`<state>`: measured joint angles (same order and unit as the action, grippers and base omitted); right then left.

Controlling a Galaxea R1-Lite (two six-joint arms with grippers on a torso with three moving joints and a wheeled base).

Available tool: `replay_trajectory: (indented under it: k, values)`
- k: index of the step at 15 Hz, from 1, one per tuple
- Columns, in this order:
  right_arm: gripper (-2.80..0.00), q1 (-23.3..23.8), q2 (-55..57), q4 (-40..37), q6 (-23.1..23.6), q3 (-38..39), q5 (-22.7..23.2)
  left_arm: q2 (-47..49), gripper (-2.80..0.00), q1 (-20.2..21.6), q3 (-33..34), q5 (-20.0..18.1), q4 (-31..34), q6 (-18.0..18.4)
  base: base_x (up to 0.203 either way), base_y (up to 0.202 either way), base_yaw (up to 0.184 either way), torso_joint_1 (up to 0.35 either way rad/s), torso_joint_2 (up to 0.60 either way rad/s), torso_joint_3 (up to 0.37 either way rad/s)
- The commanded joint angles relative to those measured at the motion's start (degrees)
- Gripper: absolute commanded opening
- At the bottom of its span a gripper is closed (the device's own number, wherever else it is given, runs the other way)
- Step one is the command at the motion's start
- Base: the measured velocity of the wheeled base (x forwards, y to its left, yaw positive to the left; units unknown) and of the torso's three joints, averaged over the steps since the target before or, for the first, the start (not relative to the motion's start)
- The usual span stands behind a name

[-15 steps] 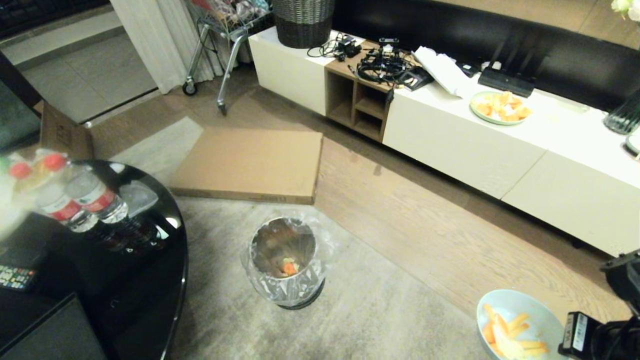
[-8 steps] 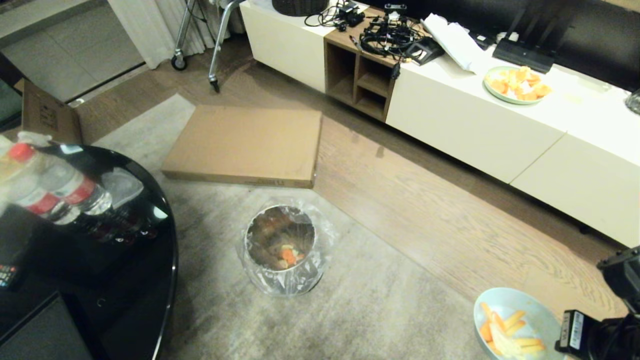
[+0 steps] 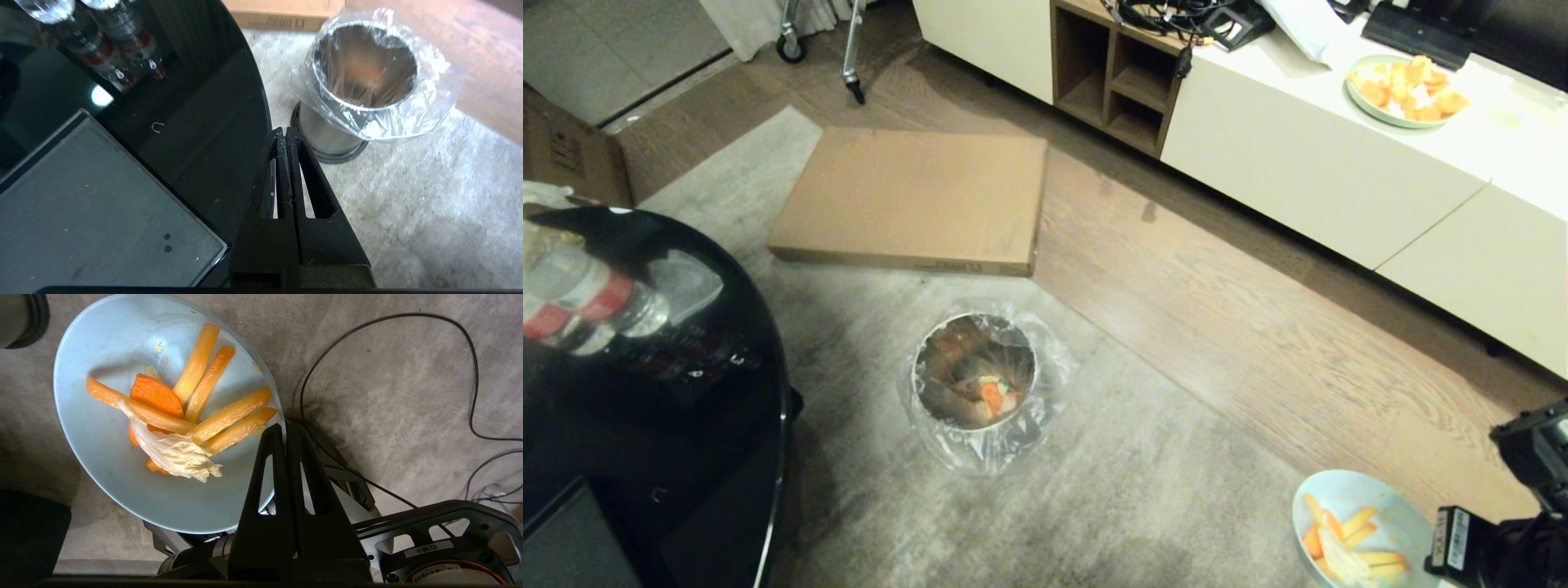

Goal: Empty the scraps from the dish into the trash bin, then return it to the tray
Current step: Move the bowl over the trash can

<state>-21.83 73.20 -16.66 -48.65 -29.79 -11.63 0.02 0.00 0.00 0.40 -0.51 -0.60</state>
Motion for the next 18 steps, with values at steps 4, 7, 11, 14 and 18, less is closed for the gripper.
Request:
replay_trajectory:
  k: [4, 7, 11, 14, 18]
  values:
    - [-2.8, -0.23, 0.1, -0.12, -0.3, 0.24, -0.06, -0.02, -2.8, 0.0, 0.0, 0.04, -0.02, 0.07, 0.0, 0.0, 0.0, 0.003, 0.01, -0.194]
    - [-2.8, -0.23, -0.08, -0.21, -0.3, 0.53, -0.41, -0.02, -2.8, 0.0, 0.0, 0.04, -0.02, 0.07, 0.0, 0.0, 0.0, 0.001, 0.0, -0.128]
    - [-2.8, -0.23, -0.26, -0.39, -0.3, 0.53, -0.41, -0.02, -2.8, 0.0, 0.0, 0.13, -0.02, 0.07, 0.0, 0.0, 0.0, 0.002, 0.0, -0.01]
    - [-2.8, -0.23, -0.34, -0.39, -0.3, 0.44, -0.76, -0.02, -2.8, 0.0, 0.0, 0.13, -0.02, 0.07, 0.0, 0.0, 0.0, 0.0, 0.0, 0.0]
    - [-2.8, -0.23, -0.36, -0.38, -0.39, 0.81, -1.56, -0.02, -2.8, 0.0, 0.0, 0.13, -0.02, 0.07, 0.0, 0.0, 0.0, 0.0, 0.0, 0.0]
